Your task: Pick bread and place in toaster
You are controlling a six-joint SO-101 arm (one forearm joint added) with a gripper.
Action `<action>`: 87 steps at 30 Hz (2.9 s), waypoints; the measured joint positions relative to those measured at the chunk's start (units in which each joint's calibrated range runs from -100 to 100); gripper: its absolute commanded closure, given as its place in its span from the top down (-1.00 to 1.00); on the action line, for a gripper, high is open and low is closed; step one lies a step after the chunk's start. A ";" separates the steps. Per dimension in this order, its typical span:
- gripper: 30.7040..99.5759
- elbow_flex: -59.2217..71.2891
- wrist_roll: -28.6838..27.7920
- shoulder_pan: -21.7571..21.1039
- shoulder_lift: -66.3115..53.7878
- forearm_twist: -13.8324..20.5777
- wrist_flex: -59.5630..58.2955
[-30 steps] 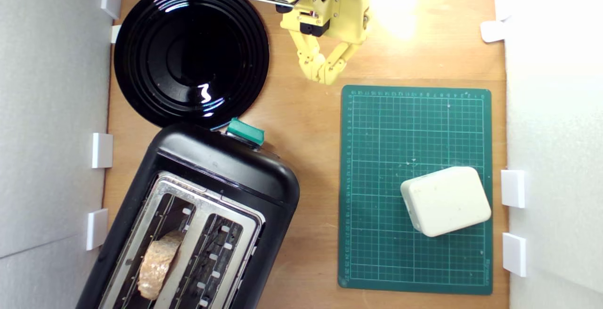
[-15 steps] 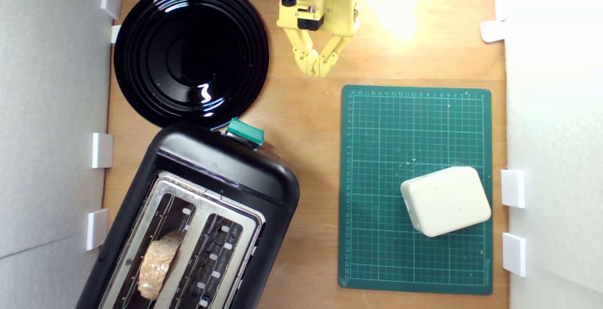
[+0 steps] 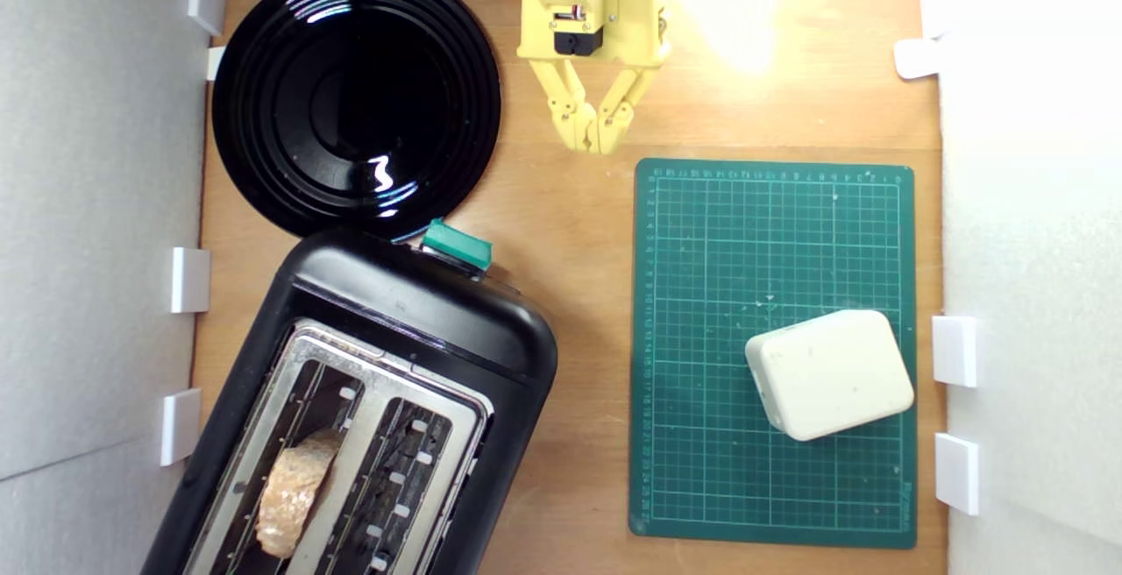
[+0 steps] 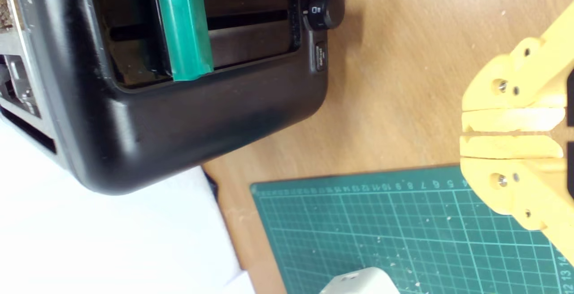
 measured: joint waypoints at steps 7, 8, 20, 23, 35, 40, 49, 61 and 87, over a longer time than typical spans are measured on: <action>-0.68 3.70 0.00 0.00 -0.67 0.00 -0.51; -0.68 4.44 0.00 0.00 -0.92 0.00 -0.59; -0.68 12.11 0.00 0.00 -1.18 -0.27 -1.27; -0.68 12.30 0.00 0.00 -1.26 -0.36 -1.27; -0.68 12.39 0.00 0.00 -1.26 -0.80 -1.27; -0.68 12.39 0.00 0.00 -1.26 -0.98 -1.27; -0.67 12.39 0.00 0.00 -1.26 -1.16 -1.27; -0.68 12.39 0.00 0.00 -1.26 -1.16 -1.27; -0.68 12.39 0.00 0.00 -1.26 -1.16 -1.27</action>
